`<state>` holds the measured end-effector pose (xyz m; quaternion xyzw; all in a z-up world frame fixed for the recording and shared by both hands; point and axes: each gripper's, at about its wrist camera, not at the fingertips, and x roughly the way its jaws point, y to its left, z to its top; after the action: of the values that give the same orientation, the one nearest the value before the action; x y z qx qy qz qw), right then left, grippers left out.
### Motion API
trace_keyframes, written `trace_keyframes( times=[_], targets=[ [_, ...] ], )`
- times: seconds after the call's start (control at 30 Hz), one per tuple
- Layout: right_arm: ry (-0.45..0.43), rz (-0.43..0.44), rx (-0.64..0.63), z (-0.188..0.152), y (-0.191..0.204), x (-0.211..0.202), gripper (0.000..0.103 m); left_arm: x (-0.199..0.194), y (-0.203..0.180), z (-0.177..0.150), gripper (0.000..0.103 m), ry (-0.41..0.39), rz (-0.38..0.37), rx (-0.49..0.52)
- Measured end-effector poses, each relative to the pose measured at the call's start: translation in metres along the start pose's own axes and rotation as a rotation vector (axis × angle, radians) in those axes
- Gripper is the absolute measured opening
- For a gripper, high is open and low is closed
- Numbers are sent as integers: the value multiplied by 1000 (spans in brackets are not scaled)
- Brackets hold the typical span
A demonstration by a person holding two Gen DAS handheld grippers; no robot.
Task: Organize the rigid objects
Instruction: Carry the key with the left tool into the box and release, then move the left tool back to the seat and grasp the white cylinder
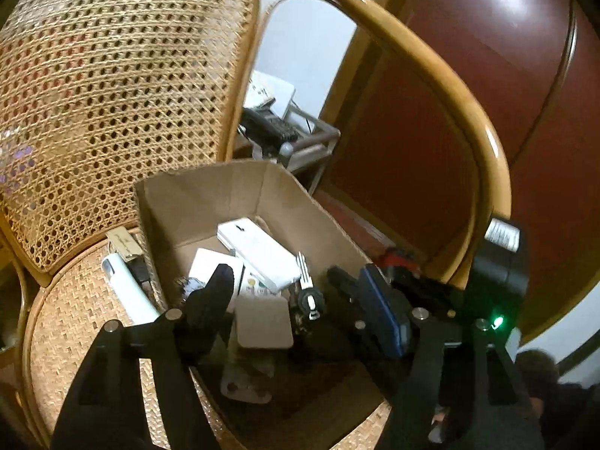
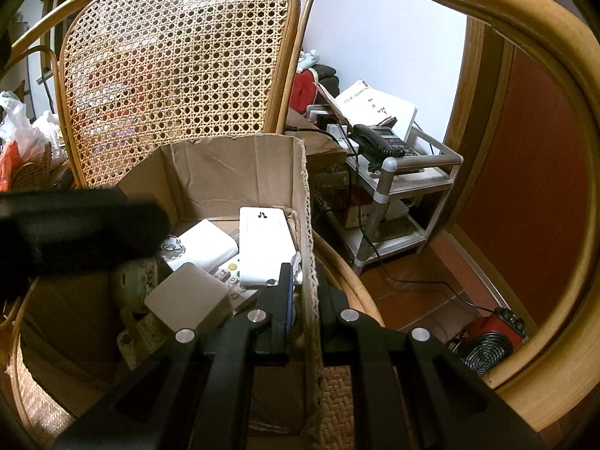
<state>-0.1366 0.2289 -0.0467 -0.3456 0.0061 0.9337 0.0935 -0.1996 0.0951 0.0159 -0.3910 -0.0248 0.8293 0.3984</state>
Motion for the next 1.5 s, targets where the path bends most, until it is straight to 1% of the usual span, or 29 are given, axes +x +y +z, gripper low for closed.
trace_keyframes(
  times=[0.07,0.17,0.23,0.3,0.37,0.43,0.5,0.53,0.63,0.7,0.77,0.83,0.97,1.07,1.2,1.27,1.33,1.37,1.5],
  targets=[
    [0,1,0,0,0,0,12,-5,7,2,69,-14,3,-25],
    [0,2,0,0,-1,0,12,-15,17,5,75,-51,59,-30],
    [0,1,0,0,-1,0,12,-23,25,6,76,-69,80,-45],
    [0,1,0,0,-1,0,12,-31,38,6,77,-91,100,-81],
    [0,1,0,0,-1,0,12,-31,49,7,79,-95,120,-107],
    [0,1,0,0,-1,0,12,-32,64,3,84,-90,180,-133],
    [0,2,0,0,-1,0,12,-34,77,-1,85,-86,229,-150],
    [0,2,0,0,-1,0,12,-33,87,-5,86,-77,263,-172],
    [0,1,0,0,-1,0,12,-27,110,-14,92,-20,306,-225],
    [0,1,0,0,-1,0,12,-20,123,-21,92,18,355,-243],
    [0,1,0,0,-1,0,12,-18,129,-29,92,27,385,-248],
    [0,1,0,0,-1,0,12,-13,133,-35,92,50,397,-230],
    [1,1,0,0,-1,0,12,0,130,-48,92,98,460,-161],
    [0,2,-1,0,-1,0,12,18,130,-52,92,118,454,-128],
    [2,4,2,0,-1,0,12,25,126,-51,92,100,460,-87],
    [2,3,0,0,1,0,12,31,132,-49,92,108,455,-96],
    [2,4,0,-1,2,0,12,37,139,-49,92,136,434,-104],
    [2,5,1,-1,1,0,12,39,141,-49,92,137,425,-105],
    [2,3,3,-1,1,0,12,42,141,-45,92,147,408,-76]
  ],
)
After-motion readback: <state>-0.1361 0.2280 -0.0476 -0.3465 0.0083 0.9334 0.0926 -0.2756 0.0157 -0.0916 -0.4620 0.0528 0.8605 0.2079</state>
